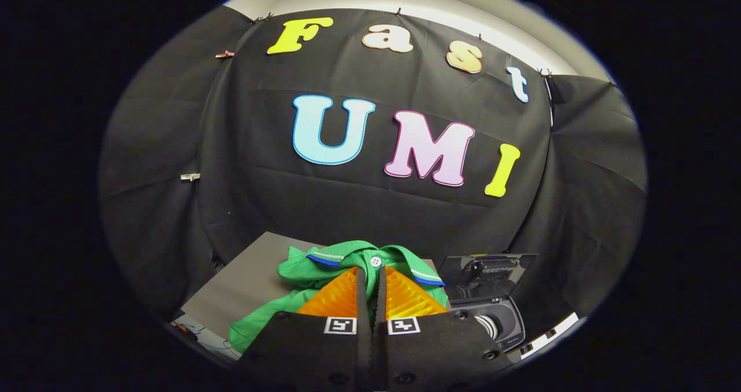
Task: Put the clothes into the washing machine and then close the washing machine lid.
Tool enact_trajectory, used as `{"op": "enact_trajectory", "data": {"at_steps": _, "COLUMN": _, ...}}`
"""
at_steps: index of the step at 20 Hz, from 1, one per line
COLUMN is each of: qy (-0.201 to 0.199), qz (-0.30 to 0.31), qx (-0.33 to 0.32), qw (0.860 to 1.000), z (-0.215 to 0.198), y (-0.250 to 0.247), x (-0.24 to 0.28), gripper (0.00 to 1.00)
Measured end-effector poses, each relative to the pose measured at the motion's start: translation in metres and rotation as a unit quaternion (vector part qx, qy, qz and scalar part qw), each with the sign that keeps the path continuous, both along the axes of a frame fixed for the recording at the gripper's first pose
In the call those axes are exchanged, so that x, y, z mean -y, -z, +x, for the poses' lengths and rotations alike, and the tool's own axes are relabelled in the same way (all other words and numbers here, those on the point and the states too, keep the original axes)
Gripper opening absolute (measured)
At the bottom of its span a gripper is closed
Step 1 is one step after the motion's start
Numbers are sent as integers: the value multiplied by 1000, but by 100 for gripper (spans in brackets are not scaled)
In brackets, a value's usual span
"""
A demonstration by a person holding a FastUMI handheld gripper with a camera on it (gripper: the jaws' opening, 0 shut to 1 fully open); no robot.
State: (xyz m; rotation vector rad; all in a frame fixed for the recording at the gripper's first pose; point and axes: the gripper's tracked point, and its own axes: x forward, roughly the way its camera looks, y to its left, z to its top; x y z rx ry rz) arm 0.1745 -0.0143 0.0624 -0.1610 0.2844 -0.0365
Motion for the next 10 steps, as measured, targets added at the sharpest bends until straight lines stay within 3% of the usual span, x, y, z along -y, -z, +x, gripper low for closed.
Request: {"op": "enact_trajectory", "data": {"at_steps": 10, "qy": -11, "qz": -3, "qx": 37, "qw": 999, "z": -10, "y": -41, "x": 23, "gripper": 5}}
